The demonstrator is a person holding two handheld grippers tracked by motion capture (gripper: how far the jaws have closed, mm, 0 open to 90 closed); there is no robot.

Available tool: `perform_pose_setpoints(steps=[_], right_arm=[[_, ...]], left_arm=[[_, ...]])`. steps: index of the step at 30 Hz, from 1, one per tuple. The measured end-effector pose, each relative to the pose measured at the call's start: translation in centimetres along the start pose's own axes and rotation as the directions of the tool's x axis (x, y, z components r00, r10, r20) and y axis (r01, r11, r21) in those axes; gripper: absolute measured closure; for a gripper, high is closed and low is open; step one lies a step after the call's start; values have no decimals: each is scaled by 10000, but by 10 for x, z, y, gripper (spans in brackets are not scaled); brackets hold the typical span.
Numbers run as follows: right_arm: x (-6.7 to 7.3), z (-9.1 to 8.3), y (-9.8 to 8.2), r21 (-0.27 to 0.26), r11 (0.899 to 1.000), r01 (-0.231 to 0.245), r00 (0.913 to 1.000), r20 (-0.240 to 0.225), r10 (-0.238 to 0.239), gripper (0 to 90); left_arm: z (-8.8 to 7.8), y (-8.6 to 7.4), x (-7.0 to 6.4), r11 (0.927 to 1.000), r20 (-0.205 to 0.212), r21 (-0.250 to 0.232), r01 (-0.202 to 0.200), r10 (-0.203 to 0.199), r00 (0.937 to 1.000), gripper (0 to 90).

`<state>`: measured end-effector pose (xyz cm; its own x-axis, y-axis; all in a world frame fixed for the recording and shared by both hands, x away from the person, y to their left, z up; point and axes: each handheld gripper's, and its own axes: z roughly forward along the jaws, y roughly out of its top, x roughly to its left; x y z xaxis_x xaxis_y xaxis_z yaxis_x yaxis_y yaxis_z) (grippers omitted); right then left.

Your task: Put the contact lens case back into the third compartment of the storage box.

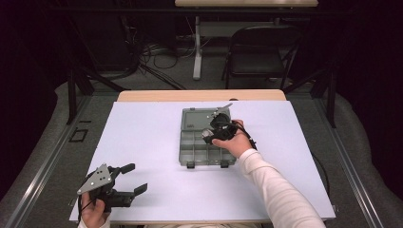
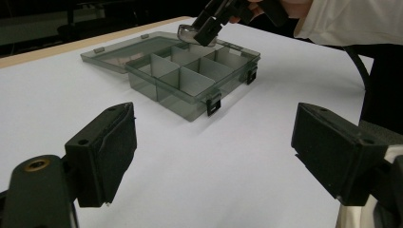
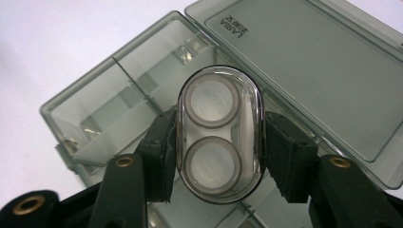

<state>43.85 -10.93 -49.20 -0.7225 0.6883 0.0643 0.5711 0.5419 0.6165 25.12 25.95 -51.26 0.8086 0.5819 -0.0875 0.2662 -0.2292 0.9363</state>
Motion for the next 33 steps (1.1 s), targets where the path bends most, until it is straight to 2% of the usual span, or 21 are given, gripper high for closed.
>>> perform_pose_setpoints(steps=[11, 13, 26, 29, 30, 33], right_arm=[[-9, 7, -2, 61, 9994, -353, 9994, 44, 353, 484], [-11, 9, -2, 127, 9996, -267, 9996, 25, 267, 484], [-13, 15, -3, 123, 9988, -472, 9989, 39, 471, 485], [-13, 14, -3, 280, 9984, -500, 9987, 65, 498, 485], [-14, 15, -3, 104, 9989, -467, 9989, 52, 467, 484], [-14, 14, -3, 174, 9978, -634, 9980, 37, 634, 462]], left_arm=[[0, 0, 0, 10000, -54, 31, 60, -60, 10000, 157], [0, 0, 0, 10000, -57, 32, 62, -62, 10000, 157], [0, 0, 0, 10000, -65, 38, 61, -60, 10000, 157], [0, 0, 0, 10000, -61, 38, 51, -51, 10000, 157], [0, 0, 0, 10000, -66, 41, 61, -61, 10000, 157], [0, 0, 0, 10000, -64, 46, 61, -61, 10000, 157]])
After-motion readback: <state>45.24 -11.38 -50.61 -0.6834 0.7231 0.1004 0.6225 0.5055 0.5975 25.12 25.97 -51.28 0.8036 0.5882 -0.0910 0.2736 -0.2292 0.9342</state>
